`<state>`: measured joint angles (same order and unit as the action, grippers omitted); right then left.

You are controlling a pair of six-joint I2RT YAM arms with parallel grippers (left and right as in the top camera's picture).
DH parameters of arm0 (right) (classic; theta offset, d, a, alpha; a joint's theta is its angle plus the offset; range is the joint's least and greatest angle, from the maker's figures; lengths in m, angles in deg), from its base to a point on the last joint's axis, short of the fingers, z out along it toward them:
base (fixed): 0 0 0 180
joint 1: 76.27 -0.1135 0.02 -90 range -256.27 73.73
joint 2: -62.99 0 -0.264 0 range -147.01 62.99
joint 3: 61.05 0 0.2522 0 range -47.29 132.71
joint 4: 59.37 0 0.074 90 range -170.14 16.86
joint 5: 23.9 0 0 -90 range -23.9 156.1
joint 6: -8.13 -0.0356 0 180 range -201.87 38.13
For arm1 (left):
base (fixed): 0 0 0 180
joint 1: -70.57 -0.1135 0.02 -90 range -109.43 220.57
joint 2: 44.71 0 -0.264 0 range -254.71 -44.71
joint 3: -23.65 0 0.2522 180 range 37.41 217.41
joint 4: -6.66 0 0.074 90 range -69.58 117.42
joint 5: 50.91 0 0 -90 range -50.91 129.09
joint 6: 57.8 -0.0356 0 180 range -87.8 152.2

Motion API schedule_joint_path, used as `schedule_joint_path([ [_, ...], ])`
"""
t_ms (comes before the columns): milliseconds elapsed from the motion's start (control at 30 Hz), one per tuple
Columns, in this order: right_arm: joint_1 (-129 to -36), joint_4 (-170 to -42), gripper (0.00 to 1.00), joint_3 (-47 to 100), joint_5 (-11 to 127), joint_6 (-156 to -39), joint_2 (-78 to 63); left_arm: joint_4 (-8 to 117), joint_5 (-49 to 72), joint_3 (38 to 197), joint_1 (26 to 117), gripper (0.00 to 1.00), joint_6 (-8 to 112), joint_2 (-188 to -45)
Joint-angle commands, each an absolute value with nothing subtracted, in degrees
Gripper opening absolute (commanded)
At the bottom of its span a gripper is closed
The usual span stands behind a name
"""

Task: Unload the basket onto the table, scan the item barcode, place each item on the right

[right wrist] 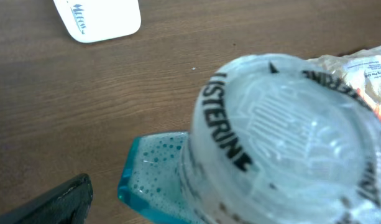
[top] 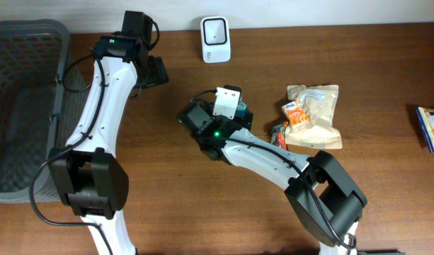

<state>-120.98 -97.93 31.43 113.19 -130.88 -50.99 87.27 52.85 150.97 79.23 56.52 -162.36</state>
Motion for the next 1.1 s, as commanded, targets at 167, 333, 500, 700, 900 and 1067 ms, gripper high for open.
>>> schedule_joint_path([
  [167,-119.3,-97.9,0.93,31.3,112.6,-134.5,-51.6,87.4,53.0,150.9,79.5,0.99,57.2,-163.3],
  [333,-118.9,-98.0,0.74,31.3,112.6,-134.5,-51.8,87.4,53.0,150.9,79.5,0.99,57.2,-163.3],
  [500,-118.9,-98.0,0.73,31.3,112.9,-134.5,-51.8,87.4,53.0,150.9,79.5,0.99,57.2,-163.3],
  [700,-118.9,-97.3,0.73,31.5,117.2,-132.6,-51.7,87.4,53.1,150.9,79.5,0.99,57.2,-163.3],
  [900,-118.4,-97.4,0.71,36.1,108.5,-120.1,-51.7,87.4,53.0,150.9,79.5,0.99,57.2,-163.3],
  [1067,-114.7,-101.0,0.70,42.0,95.6,-118.2,-51.7,87.4,53.0,150.9,79.5,0.99,57.2,-163.3],
])
